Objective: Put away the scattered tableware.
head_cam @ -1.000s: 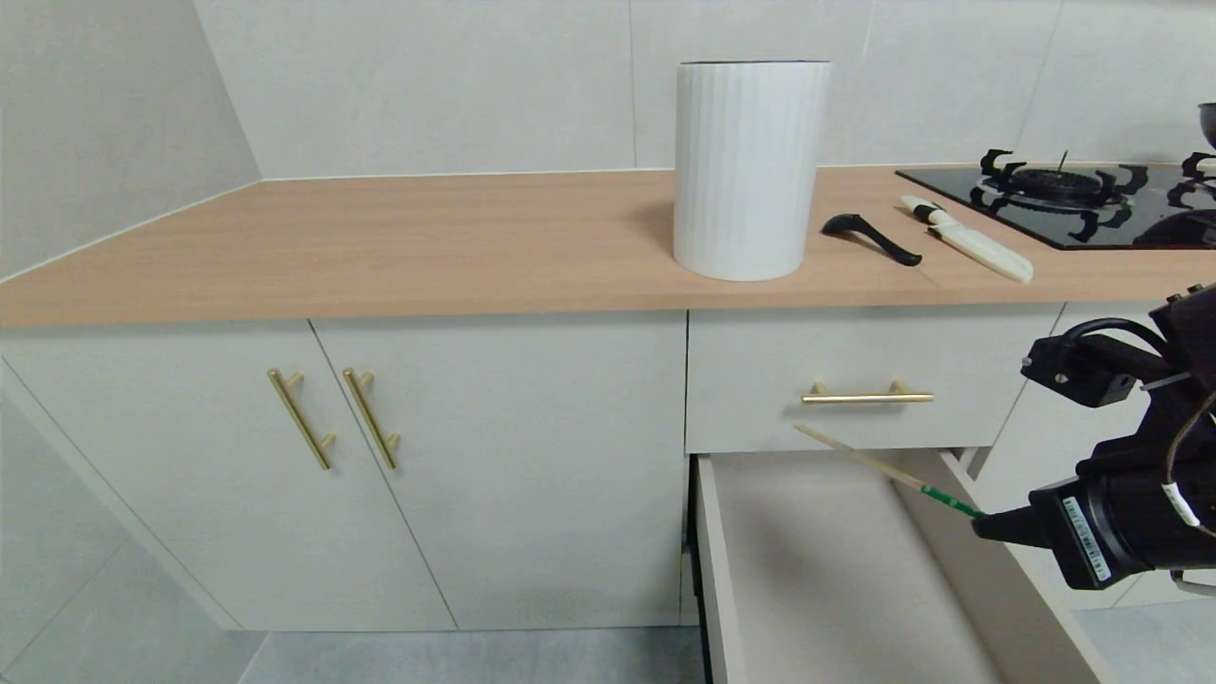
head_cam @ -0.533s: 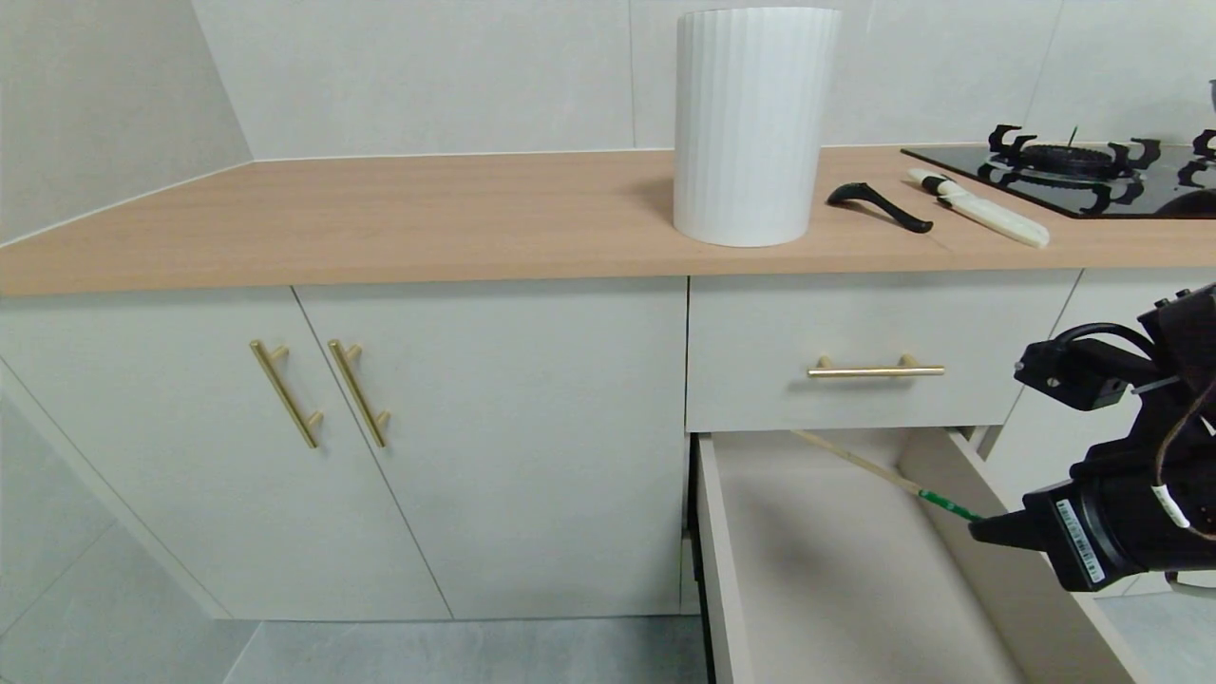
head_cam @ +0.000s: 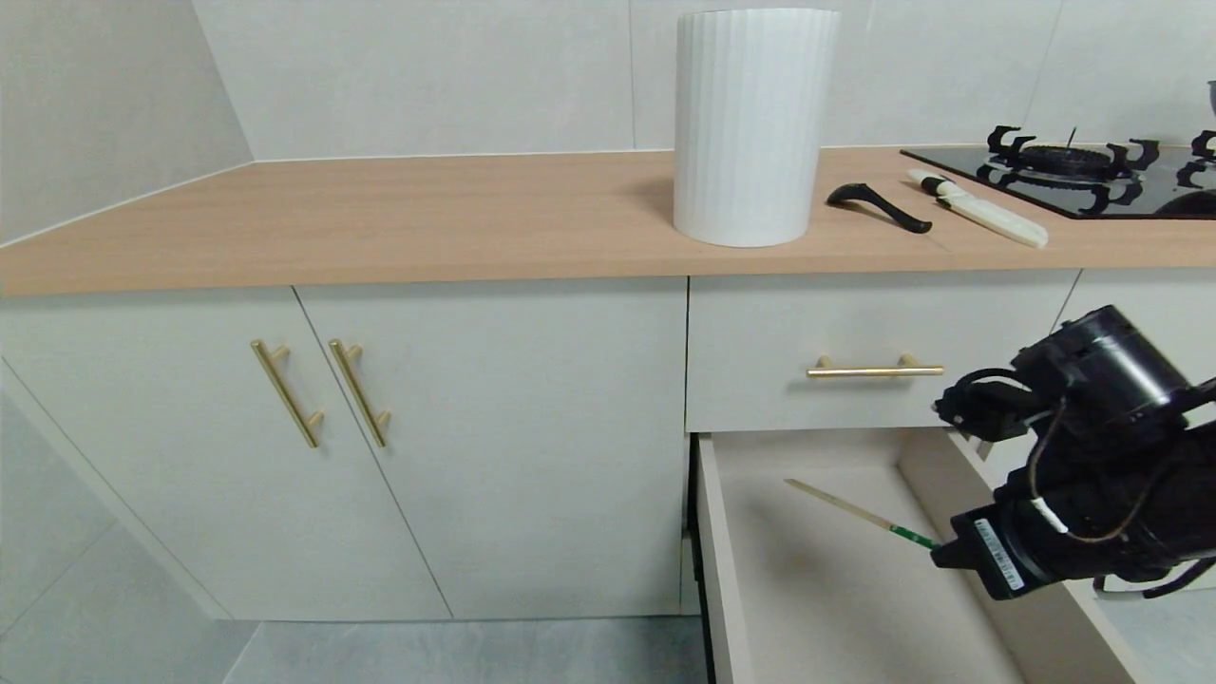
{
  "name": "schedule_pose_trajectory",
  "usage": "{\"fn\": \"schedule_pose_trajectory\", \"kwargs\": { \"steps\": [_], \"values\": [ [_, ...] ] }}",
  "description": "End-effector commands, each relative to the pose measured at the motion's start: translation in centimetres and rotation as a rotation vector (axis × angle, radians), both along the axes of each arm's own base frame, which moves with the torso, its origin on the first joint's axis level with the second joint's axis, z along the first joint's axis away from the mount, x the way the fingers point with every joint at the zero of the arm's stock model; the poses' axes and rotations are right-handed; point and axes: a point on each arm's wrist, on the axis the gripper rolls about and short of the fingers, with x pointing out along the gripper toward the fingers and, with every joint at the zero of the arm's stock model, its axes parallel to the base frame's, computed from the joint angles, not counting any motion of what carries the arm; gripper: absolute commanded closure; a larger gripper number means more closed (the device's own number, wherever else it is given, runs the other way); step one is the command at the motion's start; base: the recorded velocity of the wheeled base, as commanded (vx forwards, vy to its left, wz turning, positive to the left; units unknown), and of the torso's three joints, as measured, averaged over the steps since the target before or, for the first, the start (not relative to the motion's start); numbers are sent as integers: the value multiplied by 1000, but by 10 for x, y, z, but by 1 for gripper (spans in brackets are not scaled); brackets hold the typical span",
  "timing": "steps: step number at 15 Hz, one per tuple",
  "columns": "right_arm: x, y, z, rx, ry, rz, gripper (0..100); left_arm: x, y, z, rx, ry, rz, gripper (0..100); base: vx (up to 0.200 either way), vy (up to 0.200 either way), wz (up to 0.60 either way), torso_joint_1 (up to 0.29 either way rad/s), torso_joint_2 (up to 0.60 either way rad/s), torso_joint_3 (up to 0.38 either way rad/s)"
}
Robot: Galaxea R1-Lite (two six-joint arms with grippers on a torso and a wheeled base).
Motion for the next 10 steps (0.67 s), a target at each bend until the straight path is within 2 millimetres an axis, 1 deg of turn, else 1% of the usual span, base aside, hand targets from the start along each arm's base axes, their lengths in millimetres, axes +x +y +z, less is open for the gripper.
{"fn": "schedule_pose_trajectory", "kwargs": {
  "steps": [1,2,5,10],
  "values": [
    [33,17,-48,-55,117,-7,100,0,0,0,0,1,1,0,0,0,0,0,0,0],
    [42,21,-63,-60,132,-13,100,0,0,0,0,1,1,0,0,0,0,0,0,0],
    [66,35,-100,-2,135,-110,100,0,0,0,0,1,1,0,0,0,0,0,0,0],
    [73,43,-130,-13,169,-101,100,0,0,0,0,1,1,0,0,0,0,0,0,0]
  ]
}}
